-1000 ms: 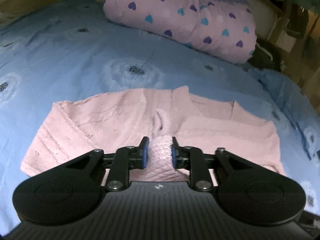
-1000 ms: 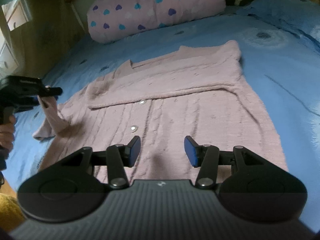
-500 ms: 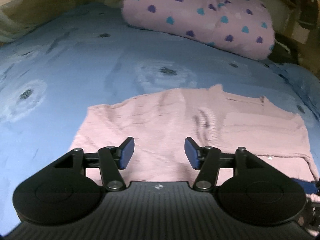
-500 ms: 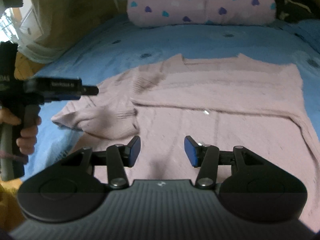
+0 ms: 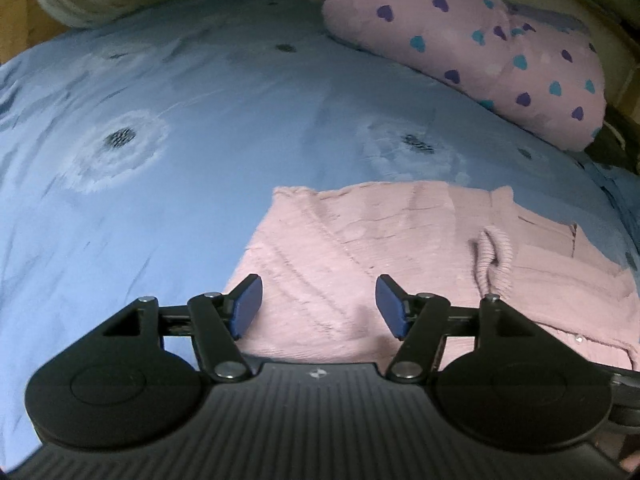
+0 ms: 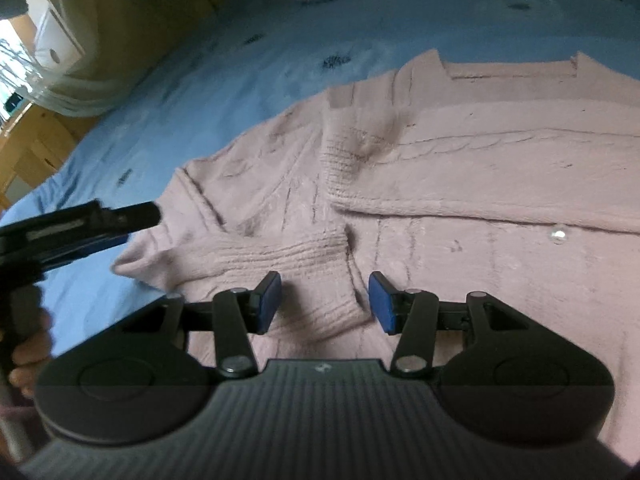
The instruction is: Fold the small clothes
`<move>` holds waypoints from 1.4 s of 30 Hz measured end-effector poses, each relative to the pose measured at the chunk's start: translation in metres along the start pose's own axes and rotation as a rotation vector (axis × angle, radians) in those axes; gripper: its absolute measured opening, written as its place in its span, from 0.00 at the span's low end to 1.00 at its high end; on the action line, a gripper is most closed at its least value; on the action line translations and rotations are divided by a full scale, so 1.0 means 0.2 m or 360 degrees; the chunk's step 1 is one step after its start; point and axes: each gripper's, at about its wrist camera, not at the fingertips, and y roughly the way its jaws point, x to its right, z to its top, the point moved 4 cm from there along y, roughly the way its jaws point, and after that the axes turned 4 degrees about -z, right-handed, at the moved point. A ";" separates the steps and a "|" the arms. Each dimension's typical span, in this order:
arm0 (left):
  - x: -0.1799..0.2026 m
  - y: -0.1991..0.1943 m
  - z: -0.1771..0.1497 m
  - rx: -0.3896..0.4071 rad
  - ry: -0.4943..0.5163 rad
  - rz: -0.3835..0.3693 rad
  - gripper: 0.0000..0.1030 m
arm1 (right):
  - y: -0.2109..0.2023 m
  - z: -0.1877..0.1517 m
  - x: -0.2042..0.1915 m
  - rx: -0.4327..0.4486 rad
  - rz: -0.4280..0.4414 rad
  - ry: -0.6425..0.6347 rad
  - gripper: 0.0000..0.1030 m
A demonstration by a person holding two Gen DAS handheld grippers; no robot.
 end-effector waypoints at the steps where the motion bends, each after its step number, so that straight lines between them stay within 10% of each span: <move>1: -0.01 0.00 0.00 0.0001 -0.0011 0.0006 0.67 | 0.02 0.00 -0.01 0.0004 -0.0002 -0.0011 0.51; 3: -0.02 0.00 0.00 0.0007 -0.0025 0.0029 0.67 | 0.04 0.01 -0.04 0.0016 0.0008 -0.0050 0.50; 6: -0.02 0.00 0.00 0.0010 -0.0020 0.0044 0.67 | 0.04 0.03 -0.09 0.0016 0.0074 -0.0151 0.11; 18: 0.01 0.01 -0.02 -0.0006 -0.0010 0.0048 0.67 | -0.39 -0.15 -0.18 0.0159 0.0335 -0.0546 0.10; 27: -0.01 0.01 -0.02 -0.0013 -0.0030 0.0061 0.68 | -0.42 -0.34 -0.21 -0.0091 0.0304 -0.0715 0.13; 31: -0.01 0.01 -0.02 -0.0020 -0.0047 0.0063 0.68 | -0.50 -0.25 -0.20 0.0031 0.0375 -0.0633 0.59; 42: -0.01 0.01 -0.03 -0.0029 -0.0033 0.0060 0.69 | -0.16 -0.06 -0.26 0.0060 0.0235 -0.0469 0.60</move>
